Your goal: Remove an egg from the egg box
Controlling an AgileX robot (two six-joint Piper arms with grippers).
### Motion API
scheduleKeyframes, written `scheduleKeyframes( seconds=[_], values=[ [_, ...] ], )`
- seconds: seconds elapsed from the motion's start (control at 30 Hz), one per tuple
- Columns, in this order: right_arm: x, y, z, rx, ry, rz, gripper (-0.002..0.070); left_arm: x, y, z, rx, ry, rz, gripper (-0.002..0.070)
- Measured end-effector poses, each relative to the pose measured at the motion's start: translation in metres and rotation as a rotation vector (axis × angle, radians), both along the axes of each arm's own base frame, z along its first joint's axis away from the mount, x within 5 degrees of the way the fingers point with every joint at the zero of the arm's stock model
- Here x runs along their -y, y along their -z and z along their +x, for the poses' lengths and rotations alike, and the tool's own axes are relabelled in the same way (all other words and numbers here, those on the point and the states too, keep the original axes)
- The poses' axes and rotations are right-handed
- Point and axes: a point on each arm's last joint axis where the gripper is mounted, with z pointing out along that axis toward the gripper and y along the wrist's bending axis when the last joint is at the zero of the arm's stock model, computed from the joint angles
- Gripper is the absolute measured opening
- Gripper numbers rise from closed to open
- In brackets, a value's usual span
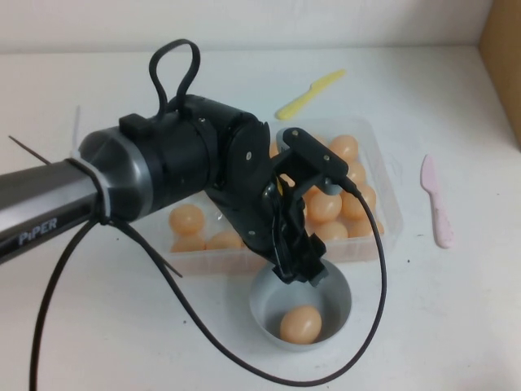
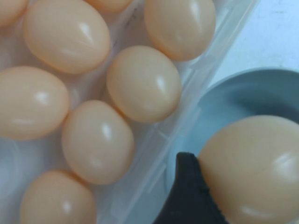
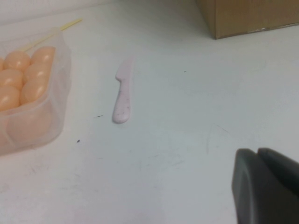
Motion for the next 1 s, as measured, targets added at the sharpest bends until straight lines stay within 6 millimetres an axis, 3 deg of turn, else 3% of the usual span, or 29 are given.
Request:
scheduleKeyframes(
  seconds=[0.37,0.7,0.77,0.93,1.0],
  values=[
    [0.000,0.000,0.000,0.000,0.000,0.000,-0.0019,0.003,0.007,-0.001,-0.039,-0.010,-0.007,0.0459],
    [0.000,0.000,0.000,0.000,0.000,0.000,-0.0019,0.001,0.003,-0.004,-0.033,-0.006,-0.013,0.0445],
    [0.000,0.000,0.000,0.000,0.000,0.000,-0.0019,0.000,-0.004,-0.007,-0.001,-0.007,-0.041,0.0388],
    [0.000,0.000,0.000,0.000,0.000,0.000,-0.0019,-0.019,-0.022,-0.025,0.164,-0.019,-0.178,0.0104],
    [0.000,0.000,0.000,0.000,0.000,0.000,-0.0019,-0.033,-0.029,-0.038,0.256,-0.031,-0.254,0.0047]
  ],
)
